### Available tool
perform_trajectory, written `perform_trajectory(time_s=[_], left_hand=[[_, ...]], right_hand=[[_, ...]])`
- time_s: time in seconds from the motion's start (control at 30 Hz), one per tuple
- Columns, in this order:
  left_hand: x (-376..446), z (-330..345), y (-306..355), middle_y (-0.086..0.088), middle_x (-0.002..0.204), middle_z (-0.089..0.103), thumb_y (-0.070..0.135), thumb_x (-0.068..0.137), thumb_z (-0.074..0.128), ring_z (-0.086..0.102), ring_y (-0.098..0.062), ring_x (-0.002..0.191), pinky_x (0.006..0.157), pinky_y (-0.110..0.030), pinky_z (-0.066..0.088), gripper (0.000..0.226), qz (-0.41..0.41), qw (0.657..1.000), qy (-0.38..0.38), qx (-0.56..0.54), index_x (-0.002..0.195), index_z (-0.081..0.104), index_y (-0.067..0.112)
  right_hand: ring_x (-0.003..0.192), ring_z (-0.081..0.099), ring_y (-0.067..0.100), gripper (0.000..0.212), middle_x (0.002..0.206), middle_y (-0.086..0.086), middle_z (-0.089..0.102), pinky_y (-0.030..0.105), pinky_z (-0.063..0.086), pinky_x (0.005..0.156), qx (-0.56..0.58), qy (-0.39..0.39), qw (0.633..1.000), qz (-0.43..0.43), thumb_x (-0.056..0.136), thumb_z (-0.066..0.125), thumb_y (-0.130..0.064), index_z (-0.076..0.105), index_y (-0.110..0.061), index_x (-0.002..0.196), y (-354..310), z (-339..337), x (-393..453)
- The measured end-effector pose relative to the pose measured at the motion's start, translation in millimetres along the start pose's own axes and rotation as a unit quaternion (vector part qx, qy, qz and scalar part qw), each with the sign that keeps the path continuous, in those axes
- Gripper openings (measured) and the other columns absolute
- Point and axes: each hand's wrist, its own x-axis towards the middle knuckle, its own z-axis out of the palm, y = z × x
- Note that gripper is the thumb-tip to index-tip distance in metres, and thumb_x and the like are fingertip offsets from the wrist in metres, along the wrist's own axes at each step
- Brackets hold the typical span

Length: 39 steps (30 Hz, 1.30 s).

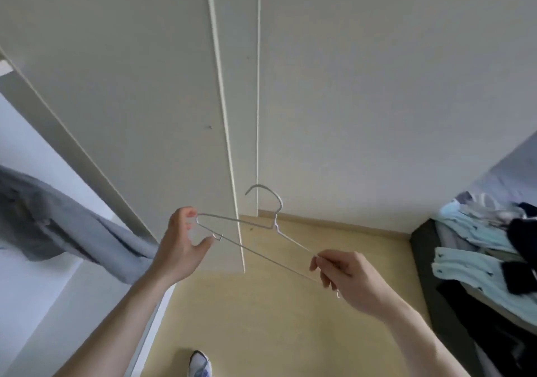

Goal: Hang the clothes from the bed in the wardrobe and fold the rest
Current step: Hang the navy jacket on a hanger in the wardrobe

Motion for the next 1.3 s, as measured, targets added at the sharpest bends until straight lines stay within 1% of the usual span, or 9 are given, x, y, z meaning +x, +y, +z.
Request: perform_trajectory(time_s=[0.13,0.27,0.4,0.63,0.8,0.93,1.03,1.17,1.3], left_hand=[[-16,96,88,-0.004,0.139,0.048,0.019,0.083,0.082,0.046,-0.024,0.133,0.112,-0.045,0.04,0.06,0.104,0.993,-0.014,0.061,0.137,0.056,0.024],[-32,189,170,-0.003,0.111,0.066,0.011,0.085,0.081,0.062,-0.025,0.114,0.102,-0.037,0.045,0.012,0.171,0.979,-0.086,0.065,0.093,0.076,0.019],[-56,268,239,0.015,0.089,0.073,0.025,0.097,0.07,0.066,-0.006,0.09,0.073,-0.019,0.043,0.016,0.138,0.971,-0.189,0.04,0.081,0.071,0.025],[-62,388,335,-0.001,0.081,0.074,0.033,0.098,0.066,0.068,-0.02,0.086,0.078,-0.032,0.049,0.023,0.144,0.944,-0.294,0.045,0.081,0.072,0.018],[-61,490,394,-0.011,0.082,0.071,0.03,0.097,0.069,0.061,-0.022,0.075,0.065,-0.029,0.04,0.024,0.141,0.93,-0.337,0.028,0.08,0.071,0.014],[-60,588,450,0.0,0.068,0.06,0.026,0.096,0.069,0.051,-0.013,0.066,0.056,-0.019,0.037,0.024,0.142,0.912,-0.384,0.03,0.079,0.068,0.01],[-63,656,487,0.011,0.061,0.056,0.034,0.096,0.067,0.05,-0.013,0.063,0.058,-0.027,0.037,0.026,0.163,0.897,-0.408,0.057,0.079,0.065,0.014],[-74,725,537,0.012,0.078,0.065,0.041,0.095,0.066,0.059,-0.01,0.076,0.063,-0.028,0.043,0.02,0.21,0.859,-0.451,0.125,0.084,0.065,0.025],[-100,800,592,0.02,0.105,0.068,0.039,0.094,0.067,0.064,-0.011,0.102,0.081,-0.029,0.049,0.011,0.235,0.829,-0.486,0.146,0.103,0.065,0.032]], right_hand=[[0.061,0.054,0.011,0.032,0.072,-0.005,0.066,0.033,0.052,0.055,0.023,0.046,0.997,0.049,0.097,0.051,-0.05,0.074,-0.027,0.098,73,-82,-90],[0.064,0.056,0.012,0.035,0.071,-0.004,0.066,0.037,0.05,0.064,0.029,0.121,0.989,0.078,0.094,0.051,-0.054,0.074,-0.028,0.093,128,-147,-166],[0.062,0.054,0.003,0.024,0.068,-0.006,0.064,0.029,0.046,0.066,0.027,0.212,0.97,0.113,0.099,0.057,-0.044,0.075,-0.031,0.089,182,-197,-227],[0.056,0.049,0.002,0.018,0.067,-0.007,0.065,0.022,0.04,0.056,0.024,0.344,0.92,0.188,0.099,0.063,-0.035,0.074,-0.033,0.086,273,-256,-292],[0.054,0.05,0.003,0.017,0.065,-0.011,0.065,0.017,0.039,0.054,0.028,0.398,0.882,0.25,0.098,0.064,-0.038,0.072,-0.037,0.082,339,-297,-322],[0.05,0.045,0.004,0.012,0.058,-0.013,0.058,0.016,0.036,0.051,0.034,0.435,0.853,0.287,0.096,0.064,-0.041,0.071,-0.039,0.086,395,-343,-351],[0.05,0.041,0.004,0.011,0.055,-0.012,0.052,0.022,0.034,0.052,0.035,0.476,0.823,0.308,0.095,0.067,-0.04,0.072,-0.036,0.085,428,-375,-372],[0.051,0.043,0.006,0.019,0.053,-0.011,0.05,0.017,0.033,0.05,0.023,0.53,0.779,0.335,0.092,0.073,-0.026,0.069,-0.028,0.073,461,-405,-400],[0.05,0.044,0.007,0.024,0.052,-0.011,0.05,0.02,0.033,0.05,0.041,0.555,0.745,0.368,0.093,0.073,-0.024,0.069,-0.027,0.069,503,-441,-436]])
